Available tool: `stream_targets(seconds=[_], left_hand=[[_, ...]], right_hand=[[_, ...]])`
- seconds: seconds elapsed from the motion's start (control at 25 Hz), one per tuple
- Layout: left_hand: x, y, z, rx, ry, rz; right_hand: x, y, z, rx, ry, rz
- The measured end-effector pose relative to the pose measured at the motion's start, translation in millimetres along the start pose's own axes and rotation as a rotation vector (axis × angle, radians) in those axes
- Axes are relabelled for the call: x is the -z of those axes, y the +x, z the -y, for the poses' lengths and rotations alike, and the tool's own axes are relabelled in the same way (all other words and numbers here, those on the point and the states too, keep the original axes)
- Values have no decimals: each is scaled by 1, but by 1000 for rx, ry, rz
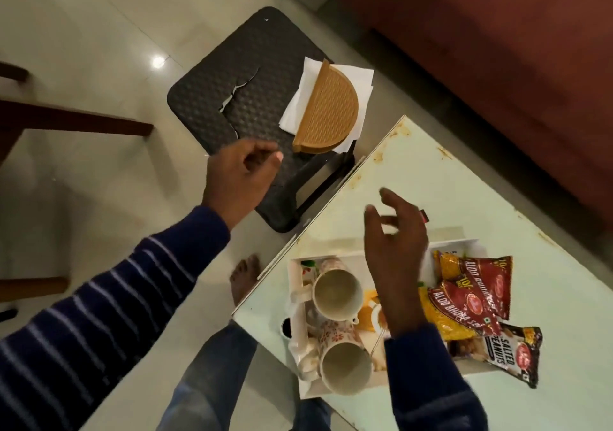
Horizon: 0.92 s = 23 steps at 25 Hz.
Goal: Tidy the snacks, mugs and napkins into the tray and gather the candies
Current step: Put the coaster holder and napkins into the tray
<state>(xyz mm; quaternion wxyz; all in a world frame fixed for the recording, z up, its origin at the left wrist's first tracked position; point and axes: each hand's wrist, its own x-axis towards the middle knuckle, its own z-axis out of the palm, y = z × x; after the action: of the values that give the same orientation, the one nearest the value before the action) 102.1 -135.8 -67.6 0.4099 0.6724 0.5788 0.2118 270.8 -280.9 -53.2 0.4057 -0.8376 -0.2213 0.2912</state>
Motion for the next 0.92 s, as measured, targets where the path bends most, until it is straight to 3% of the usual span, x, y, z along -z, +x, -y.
stream_targets(seconds=[0.2,0.56,0.72,0.92], left_hand=[[-39,44,-8,121,-46,65],[-37,58,4,184,-233,168],[-12,59,9,154,-229,101],[49,78,10,-405,191,228]], right_hand=[[-75,68,34,-307,171,114],[-106,86,50,-435,411,10],[-101,77,65,-189,265,58],[-62,18,59,268,-28,92]])
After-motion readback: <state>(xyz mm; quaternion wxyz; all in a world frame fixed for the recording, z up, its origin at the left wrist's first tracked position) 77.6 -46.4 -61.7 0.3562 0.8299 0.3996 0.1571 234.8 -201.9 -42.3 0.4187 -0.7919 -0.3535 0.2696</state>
